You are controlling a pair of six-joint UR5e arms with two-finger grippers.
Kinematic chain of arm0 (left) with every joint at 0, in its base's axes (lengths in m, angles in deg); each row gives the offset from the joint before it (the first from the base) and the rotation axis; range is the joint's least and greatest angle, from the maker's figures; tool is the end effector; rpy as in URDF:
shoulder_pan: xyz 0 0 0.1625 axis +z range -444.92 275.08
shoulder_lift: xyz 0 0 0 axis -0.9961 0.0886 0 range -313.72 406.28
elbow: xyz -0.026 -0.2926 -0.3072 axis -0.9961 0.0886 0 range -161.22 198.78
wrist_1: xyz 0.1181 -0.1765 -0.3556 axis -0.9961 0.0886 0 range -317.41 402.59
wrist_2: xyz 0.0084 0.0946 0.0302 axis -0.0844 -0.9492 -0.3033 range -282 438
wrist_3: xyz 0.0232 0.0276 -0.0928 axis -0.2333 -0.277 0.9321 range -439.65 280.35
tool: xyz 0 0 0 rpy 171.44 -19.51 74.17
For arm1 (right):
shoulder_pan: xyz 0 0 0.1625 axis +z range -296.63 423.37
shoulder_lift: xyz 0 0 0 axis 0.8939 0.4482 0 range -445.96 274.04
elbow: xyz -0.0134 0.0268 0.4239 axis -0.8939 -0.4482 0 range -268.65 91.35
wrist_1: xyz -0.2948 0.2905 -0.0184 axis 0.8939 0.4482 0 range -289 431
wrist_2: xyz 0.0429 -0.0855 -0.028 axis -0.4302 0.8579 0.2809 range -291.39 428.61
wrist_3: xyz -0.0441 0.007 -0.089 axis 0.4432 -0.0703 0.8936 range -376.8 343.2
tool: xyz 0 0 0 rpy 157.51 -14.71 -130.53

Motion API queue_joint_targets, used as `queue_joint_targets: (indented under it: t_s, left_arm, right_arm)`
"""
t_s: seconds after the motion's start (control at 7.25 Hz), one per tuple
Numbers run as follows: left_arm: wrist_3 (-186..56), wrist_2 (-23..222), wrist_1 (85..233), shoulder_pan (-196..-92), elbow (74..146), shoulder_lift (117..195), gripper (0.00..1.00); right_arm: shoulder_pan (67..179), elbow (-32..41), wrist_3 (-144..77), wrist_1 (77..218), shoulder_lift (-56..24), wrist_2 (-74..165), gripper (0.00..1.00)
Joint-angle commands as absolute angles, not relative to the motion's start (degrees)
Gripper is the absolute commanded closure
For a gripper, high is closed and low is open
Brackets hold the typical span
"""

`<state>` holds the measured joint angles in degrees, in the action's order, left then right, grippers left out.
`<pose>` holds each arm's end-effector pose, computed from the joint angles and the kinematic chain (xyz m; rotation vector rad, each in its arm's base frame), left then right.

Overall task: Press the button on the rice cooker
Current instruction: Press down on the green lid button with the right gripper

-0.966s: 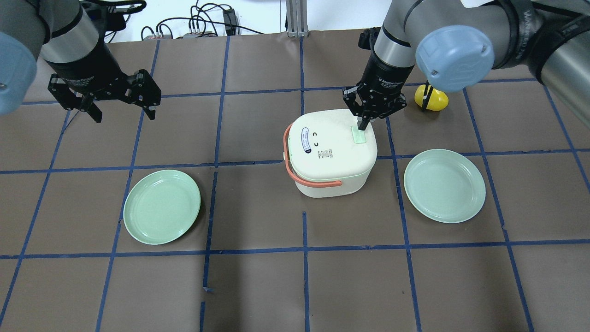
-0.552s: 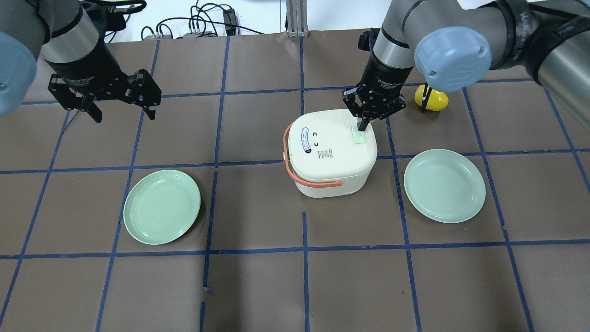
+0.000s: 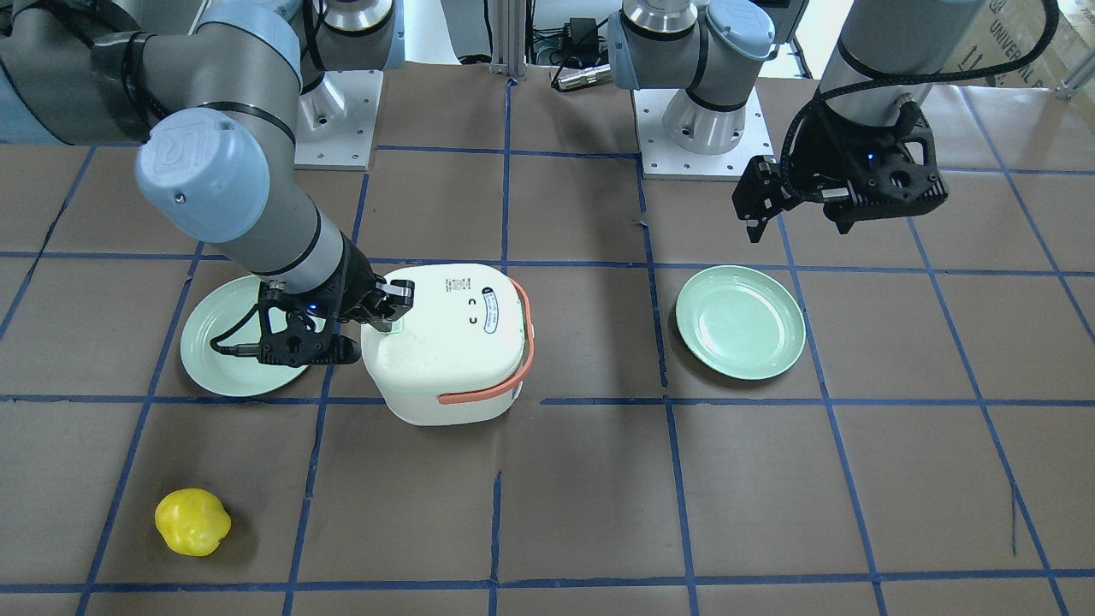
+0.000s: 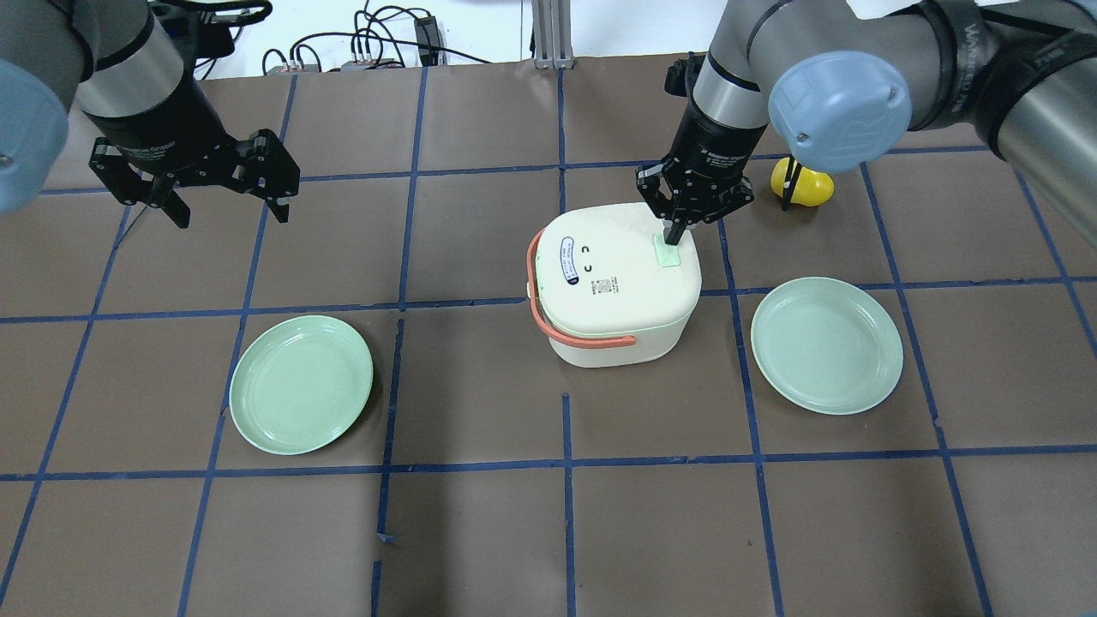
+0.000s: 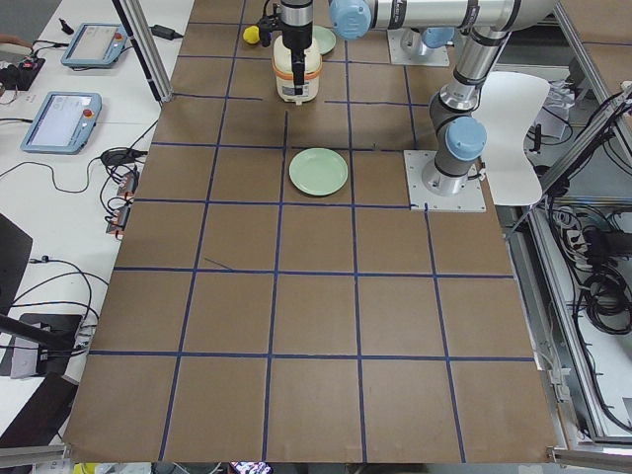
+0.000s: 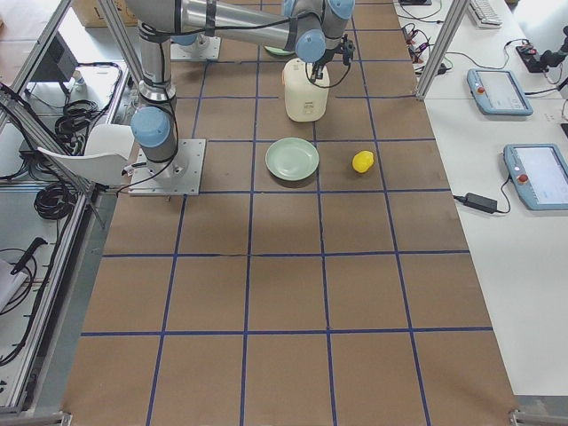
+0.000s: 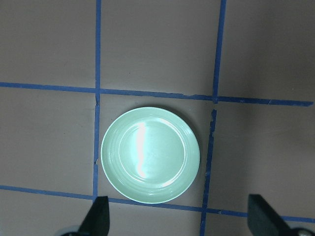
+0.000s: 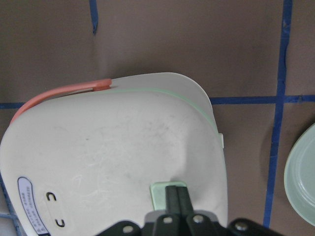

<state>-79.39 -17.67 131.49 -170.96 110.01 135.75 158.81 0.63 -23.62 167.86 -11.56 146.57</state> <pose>-0.0894 -0.4959 0.4844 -0.1124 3.0404 -0.0058 0.2082 -0.5613 0.3608 0.0573 2.9379 0.2377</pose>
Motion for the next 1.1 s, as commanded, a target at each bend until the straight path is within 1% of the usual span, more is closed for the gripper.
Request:
queue_joint_targets:
  t_s: [0.0, 0.28, 0.83, 0.97]
  left_arm:
    - [-79.39, -17.71, 131.45, -170.96, 110.01, 135.75, 0.0]
    - [-79.39, -17.62, 131.45, -170.96, 110.01, 135.75, 0.0]
    - [-79.39, -17.71, 131.45, -170.96, 110.01, 135.75, 0.0]
    - [-79.39, -17.71, 131.45, -170.96, 110.01, 135.75, 0.0]
  right_arm:
    - [158.82, 0.65, -23.74, 167.86, -11.52, 146.48, 0.87]
    - [158.82, 1.61, -23.83, 167.95, -11.43, 146.48, 0.87]
    - [158.82, 0.92, -23.92, 167.86, -11.17, 146.92, 0.87]
    - [158.99, 0.22, -24.61, 167.25, -10.56, 149.1, 0.85]
